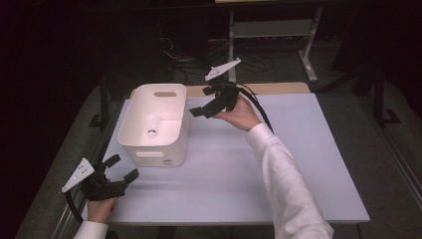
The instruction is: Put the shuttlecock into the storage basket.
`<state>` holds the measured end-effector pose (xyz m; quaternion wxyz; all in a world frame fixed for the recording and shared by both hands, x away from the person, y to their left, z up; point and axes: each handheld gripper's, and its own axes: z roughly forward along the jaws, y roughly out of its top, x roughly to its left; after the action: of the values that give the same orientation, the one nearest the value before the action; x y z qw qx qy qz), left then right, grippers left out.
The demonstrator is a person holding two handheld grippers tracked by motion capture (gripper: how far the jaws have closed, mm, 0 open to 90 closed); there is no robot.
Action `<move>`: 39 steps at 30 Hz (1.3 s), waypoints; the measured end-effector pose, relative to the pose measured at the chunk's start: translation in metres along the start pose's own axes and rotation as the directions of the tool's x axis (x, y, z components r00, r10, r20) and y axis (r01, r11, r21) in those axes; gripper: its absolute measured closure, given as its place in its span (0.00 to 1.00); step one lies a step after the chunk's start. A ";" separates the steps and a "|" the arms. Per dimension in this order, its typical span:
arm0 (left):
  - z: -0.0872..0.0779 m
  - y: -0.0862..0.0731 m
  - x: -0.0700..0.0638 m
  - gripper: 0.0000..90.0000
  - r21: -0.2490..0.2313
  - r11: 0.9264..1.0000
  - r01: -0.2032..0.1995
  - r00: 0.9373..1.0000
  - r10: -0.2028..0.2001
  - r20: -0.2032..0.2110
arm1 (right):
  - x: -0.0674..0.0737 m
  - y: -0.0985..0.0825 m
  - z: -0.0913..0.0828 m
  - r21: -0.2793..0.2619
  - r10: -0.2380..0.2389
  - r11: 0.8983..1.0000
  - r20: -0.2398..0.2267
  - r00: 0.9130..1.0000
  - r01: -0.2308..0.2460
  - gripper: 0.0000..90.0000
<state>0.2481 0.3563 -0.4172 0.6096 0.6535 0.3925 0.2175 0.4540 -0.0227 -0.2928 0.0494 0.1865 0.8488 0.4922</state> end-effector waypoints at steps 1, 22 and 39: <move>0.000 0.000 0.000 0.00 -0.001 1.000 0.000 1.000 0.000 0.000 | 0.000 -0.001 -0.001 0.003 0.001 1.000 0.001 1.000 -0.001 0.00; 0.001 0.000 0.000 0.00 0.003 1.000 0.008 1.000 -0.008 -0.003 | 0.000 -0.030 -0.027 -0.033 0.050 0.998 0.045 0.998 -0.049 0.00; 0.001 0.000 0.000 0.00 0.009 1.000 0.005 1.000 -0.005 -0.003 | -0.001 -0.061 -0.052 -0.073 0.075 0.995 0.080 0.994 -0.070 0.00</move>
<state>0.2485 0.3555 -0.4175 0.6066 0.6549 0.3962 0.2151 0.4249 -0.0928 -0.3188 0.0731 0.2356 0.8211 0.5148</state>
